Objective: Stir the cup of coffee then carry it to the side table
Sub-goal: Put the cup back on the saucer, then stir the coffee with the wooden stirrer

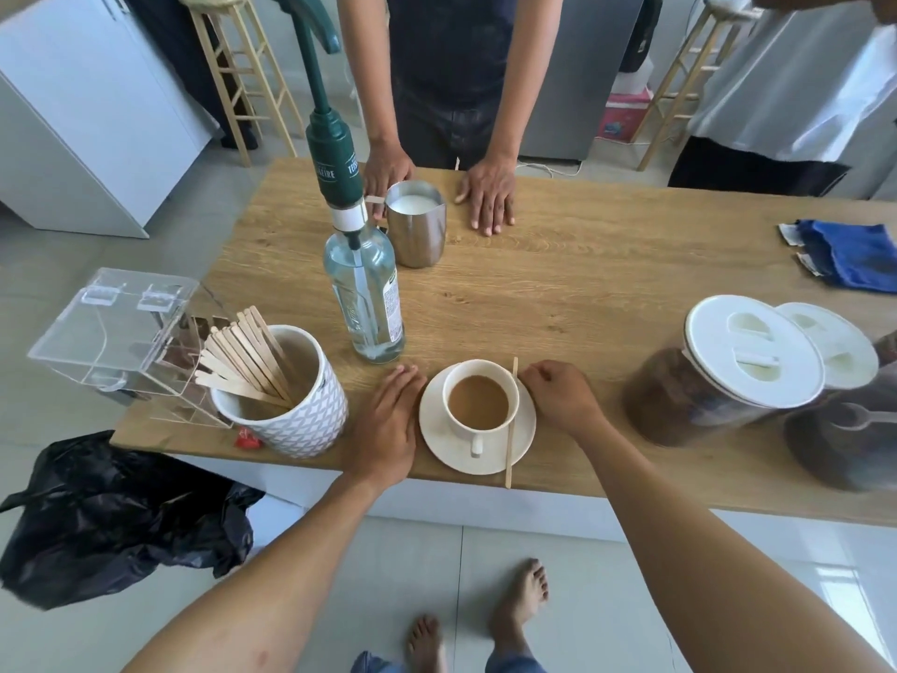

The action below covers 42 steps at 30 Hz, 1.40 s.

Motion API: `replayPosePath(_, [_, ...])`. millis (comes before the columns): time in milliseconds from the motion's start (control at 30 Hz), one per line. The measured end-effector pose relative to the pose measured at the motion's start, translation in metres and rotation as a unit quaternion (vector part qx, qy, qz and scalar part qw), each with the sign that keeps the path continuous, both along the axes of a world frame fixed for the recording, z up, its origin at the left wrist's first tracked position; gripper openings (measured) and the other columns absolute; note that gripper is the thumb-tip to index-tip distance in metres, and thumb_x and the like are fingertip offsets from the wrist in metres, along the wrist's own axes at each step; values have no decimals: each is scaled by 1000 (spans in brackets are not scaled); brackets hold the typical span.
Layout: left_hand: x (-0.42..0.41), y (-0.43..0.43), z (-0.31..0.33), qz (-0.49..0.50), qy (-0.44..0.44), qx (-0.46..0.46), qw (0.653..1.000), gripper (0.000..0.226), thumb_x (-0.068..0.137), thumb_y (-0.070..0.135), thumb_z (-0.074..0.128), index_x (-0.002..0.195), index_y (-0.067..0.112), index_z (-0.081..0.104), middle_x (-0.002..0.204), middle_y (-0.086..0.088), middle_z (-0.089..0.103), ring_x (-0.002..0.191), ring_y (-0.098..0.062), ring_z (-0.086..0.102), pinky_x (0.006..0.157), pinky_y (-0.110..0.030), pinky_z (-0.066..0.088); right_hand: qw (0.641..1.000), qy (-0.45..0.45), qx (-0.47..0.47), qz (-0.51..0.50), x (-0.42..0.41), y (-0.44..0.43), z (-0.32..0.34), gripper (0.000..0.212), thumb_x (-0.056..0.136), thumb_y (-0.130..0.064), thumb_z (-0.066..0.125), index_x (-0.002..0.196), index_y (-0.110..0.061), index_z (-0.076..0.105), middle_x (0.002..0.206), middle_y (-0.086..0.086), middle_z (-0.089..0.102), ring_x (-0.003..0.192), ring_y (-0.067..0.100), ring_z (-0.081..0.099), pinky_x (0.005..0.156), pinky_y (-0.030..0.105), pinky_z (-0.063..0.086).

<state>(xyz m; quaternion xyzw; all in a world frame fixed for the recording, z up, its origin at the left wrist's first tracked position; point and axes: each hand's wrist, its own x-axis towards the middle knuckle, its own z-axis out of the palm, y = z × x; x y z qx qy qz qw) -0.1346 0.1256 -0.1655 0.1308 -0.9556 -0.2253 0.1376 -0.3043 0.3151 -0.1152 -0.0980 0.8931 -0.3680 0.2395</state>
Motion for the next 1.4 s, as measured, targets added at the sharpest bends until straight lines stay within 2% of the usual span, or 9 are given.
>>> replayPosePath(133, [-3,0,-1,9,-8,2,1000,54,94,19,26,137,6,55,147,-8,49,140,-26,38,119,-27,18,1000,7,6,25,-7,-9,2,34,95,-36,52,63,-26,56,63,-8,58,60,10,51,56,26,37])
replayPosePath(300, [-4,0,-5,11,-4,5,1000,53,92,18,27,134,7,57,146,-8,50,141,-25,37,120,-24,15,1000,-14,7,4,-14,-11,0,32,92,-38,57,64,-26,60,65,-10,60,64,9,53,54,23,37])
replayPosePath(500, [-4,0,-9,17,10,15,1000,46,90,0,44,135,6,55,146,-9,49,141,-25,37,117,-39,30,999,-28,19,-4,-19,-16,-3,28,86,-45,63,87,-19,74,85,-2,70,82,15,62,69,26,41])
replayPosePath(667, [-4,1,-5,33,3,-4,999,52,91,15,29,136,4,54,146,-10,49,139,-26,38,120,-31,17,999,-33,21,-19,-19,-18,-5,24,87,-41,65,86,-18,72,85,-1,70,83,17,62,71,27,42])
replayPosePath(833, [-5,0,-7,37,6,-23,999,46,90,2,50,135,4,55,145,-10,50,137,-26,41,119,-39,23,999,-31,-1,-40,-21,-12,1,19,91,-34,61,86,-16,68,75,-2,66,75,18,60,70,27,43])
replayPosePath(967, [-5,-1,-7,40,-5,-30,999,49,90,8,44,138,5,53,148,-9,48,139,-26,39,119,-40,22,999,29,-9,-44,-32,-3,26,21,94,-32,56,89,-14,65,75,1,64,74,19,58,66,28,41])
replayPosePath(1100, [-6,-3,-9,38,-21,-24,999,49,91,7,44,140,7,50,150,-9,45,141,-26,37,119,-43,24,987,98,-105,-74,-38,10,74,21,97,-26,53,87,-9,60,63,0,57,50,9,50,48,20,42])
replayPosePath(1233, [-4,-3,-9,37,-36,-32,998,54,93,18,29,142,9,49,151,-7,44,142,-24,36,119,-42,24,935,68,-320,-133,-29,15,101,18,98,-22,53,83,-12,53,61,4,56,47,11,53,51,25,49])
replayPosePath(1400, [-5,-4,-11,41,-45,-30,998,54,94,19,29,143,11,48,152,-4,43,143,-21,34,121,-39,21,927,93,-342,-119,-4,9,91,9,99,-15,53,93,-10,49,66,2,61,56,18,61,61,33,55])
